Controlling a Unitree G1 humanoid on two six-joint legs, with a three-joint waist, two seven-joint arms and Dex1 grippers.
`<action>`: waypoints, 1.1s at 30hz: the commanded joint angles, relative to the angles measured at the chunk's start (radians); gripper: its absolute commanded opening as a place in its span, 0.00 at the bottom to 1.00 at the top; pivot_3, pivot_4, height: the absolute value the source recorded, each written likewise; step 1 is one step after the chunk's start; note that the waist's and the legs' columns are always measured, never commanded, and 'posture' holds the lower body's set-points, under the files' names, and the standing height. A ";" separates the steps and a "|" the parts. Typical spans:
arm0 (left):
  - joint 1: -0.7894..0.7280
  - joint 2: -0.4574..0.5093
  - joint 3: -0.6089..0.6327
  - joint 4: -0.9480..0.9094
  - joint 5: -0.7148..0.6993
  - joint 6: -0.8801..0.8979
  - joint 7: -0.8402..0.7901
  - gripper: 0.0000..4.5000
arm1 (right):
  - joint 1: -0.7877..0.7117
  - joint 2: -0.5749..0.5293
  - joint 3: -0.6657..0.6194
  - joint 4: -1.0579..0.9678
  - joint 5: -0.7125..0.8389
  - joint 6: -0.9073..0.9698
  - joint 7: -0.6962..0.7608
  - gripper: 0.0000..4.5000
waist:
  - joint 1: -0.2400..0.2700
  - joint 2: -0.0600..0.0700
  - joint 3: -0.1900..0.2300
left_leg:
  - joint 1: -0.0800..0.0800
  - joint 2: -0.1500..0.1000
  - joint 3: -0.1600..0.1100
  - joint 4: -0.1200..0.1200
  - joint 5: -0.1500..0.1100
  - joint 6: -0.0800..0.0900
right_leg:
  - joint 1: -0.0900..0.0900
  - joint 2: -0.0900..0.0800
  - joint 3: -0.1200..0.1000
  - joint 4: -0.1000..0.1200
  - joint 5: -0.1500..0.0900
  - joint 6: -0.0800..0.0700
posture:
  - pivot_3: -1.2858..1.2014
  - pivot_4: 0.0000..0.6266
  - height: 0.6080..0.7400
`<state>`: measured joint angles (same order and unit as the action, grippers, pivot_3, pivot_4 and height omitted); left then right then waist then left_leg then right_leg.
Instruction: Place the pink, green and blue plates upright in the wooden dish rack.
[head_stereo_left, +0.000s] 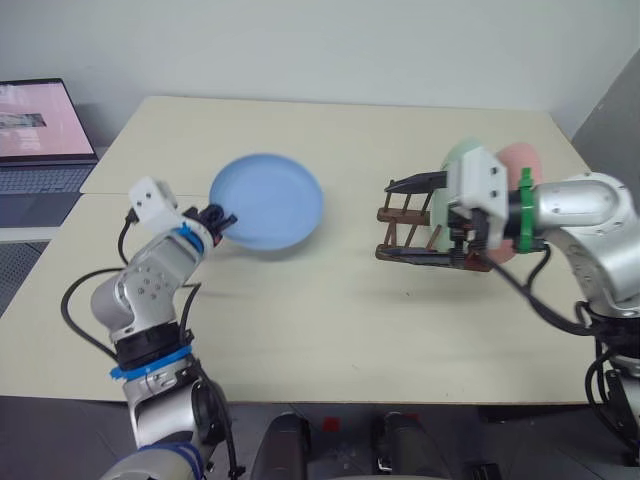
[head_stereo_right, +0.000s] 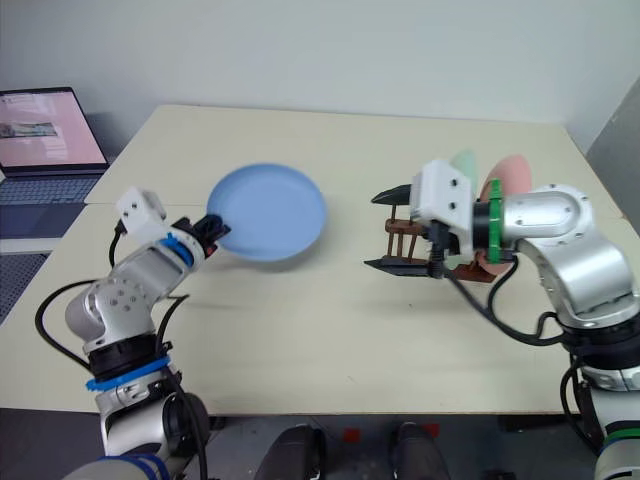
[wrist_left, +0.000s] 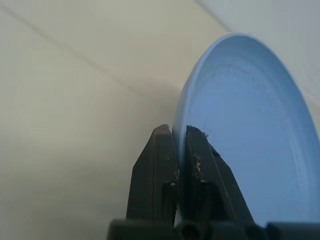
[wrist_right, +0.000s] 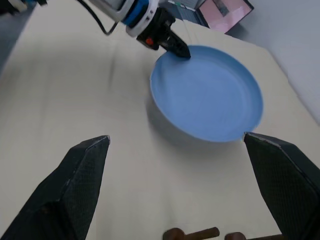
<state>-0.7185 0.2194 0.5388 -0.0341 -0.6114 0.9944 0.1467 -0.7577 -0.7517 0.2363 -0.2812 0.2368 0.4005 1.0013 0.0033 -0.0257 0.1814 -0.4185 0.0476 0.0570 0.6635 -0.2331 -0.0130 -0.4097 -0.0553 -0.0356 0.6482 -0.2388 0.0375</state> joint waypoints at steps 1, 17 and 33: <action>-0.055 -0.015 -0.039 -0.051 0.003 -0.013 0.031 0.00 | -0.044 0.049 0.052 0.023 -0.127 -0.097 -0.059 1.00 | -0.001 0.000 0.000 | 0.000 0.000 0.000 0.000 0.000 0.000 | 0.000 0.000 0.000 0.000 0.000 0.000 | 0.52 0.24 1.00; -0.212 -0.143 -0.101 0.010 0.004 -0.075 0.096 0.00 | -0.199 0.231 0.229 0.405 -0.640 -0.453 -0.294 0.86 | -0.005 0.000 0.000 | -0.001 0.000 0.001 -0.001 0.002 -0.004 | 0.000 0.000 -0.001 0.000 0.000 0.000 | 0.52 0.24 1.00; -0.195 -0.117 -0.142 -0.022 -0.035 -0.012 0.048 0.00 | -0.195 0.274 0.206 0.495 -0.718 -0.542 -0.329 0.00 | -0.005 0.000 0.000 | 0.000 0.000 0.001 -0.001 0.004 -0.007 | 0.000 0.000 -0.001 0.000 0.000 0.000 | 0.52 0.24 1.00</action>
<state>-0.9035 0.0906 0.4218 -0.0251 -0.6310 0.9764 0.2302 -0.9274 -0.4721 0.4895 0.2244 -0.4882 -0.1278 0.6907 -0.0020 -0.0258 0.1816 -0.4189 0.0473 0.0582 0.6623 -0.2292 -0.0198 -0.4101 -0.0550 -0.0371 0.6485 -0.2387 0.0374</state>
